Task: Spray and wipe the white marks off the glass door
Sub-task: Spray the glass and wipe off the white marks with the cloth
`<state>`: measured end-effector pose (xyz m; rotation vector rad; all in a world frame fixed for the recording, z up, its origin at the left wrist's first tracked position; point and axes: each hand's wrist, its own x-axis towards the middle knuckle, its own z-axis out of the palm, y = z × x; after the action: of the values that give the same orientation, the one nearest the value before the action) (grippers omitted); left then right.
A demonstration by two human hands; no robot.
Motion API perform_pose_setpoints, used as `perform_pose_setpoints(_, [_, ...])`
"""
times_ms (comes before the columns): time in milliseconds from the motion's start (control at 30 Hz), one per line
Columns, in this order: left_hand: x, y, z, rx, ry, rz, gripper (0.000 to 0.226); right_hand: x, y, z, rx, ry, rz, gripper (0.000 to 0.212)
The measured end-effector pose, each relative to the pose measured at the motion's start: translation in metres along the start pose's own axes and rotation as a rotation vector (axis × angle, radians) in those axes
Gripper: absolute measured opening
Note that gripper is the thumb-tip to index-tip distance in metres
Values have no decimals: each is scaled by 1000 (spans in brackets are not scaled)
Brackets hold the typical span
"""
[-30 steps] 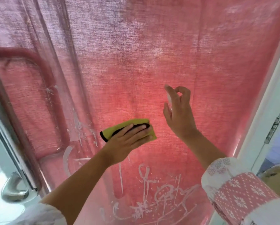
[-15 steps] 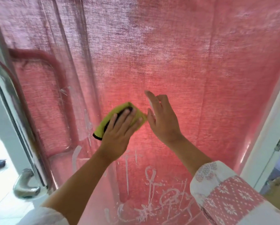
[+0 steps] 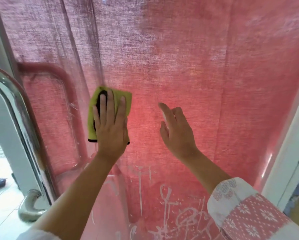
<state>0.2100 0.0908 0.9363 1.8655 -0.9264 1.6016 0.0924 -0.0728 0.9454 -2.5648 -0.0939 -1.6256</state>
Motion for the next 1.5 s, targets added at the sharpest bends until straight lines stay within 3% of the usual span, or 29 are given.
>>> perform_pose_setpoints(167, [-50, -17, 4, 76, -162, 348, 76, 7, -5, 1, -40, 21, 16, 47])
perform_pose_setpoints(267, [-36, -28, -6, 99, -188, 446, 75, 5, -8, 4, -79, 19, 13, 46])
perform_pose_setpoints(333, [-11, -33, -15, 84, -153, 399, 70, 4, -9, 4, -90, 22, 18, 45])
perform_pose_setpoints(467, [49, -51, -25, 125, 9, 102, 55, 6, -7, 4, -106, 61, 2, 45])
perform_pose_setpoints(633, [39, -55, -15, 101, 155, -126, 55, 6, -7, 7, -103, 75, 5, 45])
perform_pose_setpoints(867, [-48, -55, -12, 33, 54, -236, 57, 5, -7, 7, -86, 66, 18, 42])
perform_pose_setpoints(1000, [-15, -64, -19, 49, 103, -298, 56, 4, -5, 7, -71, 48, -4, 42])
perform_pose_setpoints(1100, [25, -77, -25, 20, 221, -458, 53, 6, -4, 6, -74, 54, -8, 42])
perform_pose_setpoints(1267, [12, -76, -20, -8, 250, -392, 51, 6, -3, 7, -78, 60, -19, 41])
perform_pose_setpoints(1500, [-85, -62, -12, -43, 46, -366, 60, 6, -3, 7, -80, 60, -2, 41])
